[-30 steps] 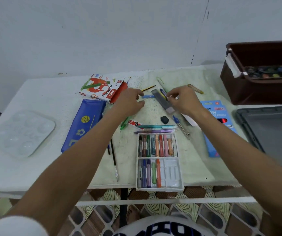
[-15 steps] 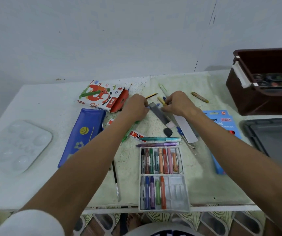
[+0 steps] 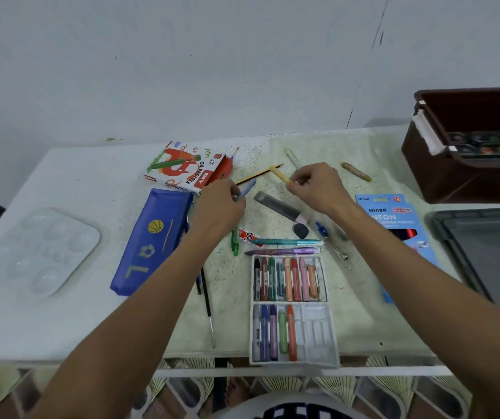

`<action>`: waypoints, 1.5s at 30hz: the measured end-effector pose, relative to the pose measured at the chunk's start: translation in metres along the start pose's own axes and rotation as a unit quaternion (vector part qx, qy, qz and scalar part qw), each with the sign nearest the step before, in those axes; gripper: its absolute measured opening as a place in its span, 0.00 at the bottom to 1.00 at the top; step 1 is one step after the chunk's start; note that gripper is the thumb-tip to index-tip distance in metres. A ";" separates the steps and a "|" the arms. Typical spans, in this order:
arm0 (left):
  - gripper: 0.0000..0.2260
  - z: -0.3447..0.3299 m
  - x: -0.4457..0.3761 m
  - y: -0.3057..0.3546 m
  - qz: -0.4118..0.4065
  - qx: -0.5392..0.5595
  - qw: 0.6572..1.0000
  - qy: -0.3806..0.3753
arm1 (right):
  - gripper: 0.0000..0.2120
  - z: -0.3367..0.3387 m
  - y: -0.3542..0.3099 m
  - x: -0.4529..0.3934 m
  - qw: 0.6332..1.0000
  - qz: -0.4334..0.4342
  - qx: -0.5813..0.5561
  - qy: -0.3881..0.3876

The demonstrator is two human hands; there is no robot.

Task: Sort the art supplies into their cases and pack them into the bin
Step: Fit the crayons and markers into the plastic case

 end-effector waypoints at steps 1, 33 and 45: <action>0.08 0.002 0.010 0.004 0.005 0.019 1.000 0.003 | 0.07 0.003 -0.001 0.009 1.000 0.006 -0.012 0.001; 0.07 -0.035 0.195 0.081 0.035 0.155 0.985 -0.066 | 0.06 0.008 0.070 0.207 0.996 -0.012 -0.066 -0.064; 0.09 -0.042 0.202 0.096 -0.008 0.156 0.983 -0.100 | 0.07 -0.016 0.081 0.226 0.995 -0.020 -0.034 -0.092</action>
Point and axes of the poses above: each hand's wrist, its own x-axis away from the middle knuckle, its own z-axis out of the back of the hand, y = z × x, the point moved 10 cm from there along -x, towards the middle knuckle, and after that the axes turned 14 degrees about -z, right-handed, at the moved point
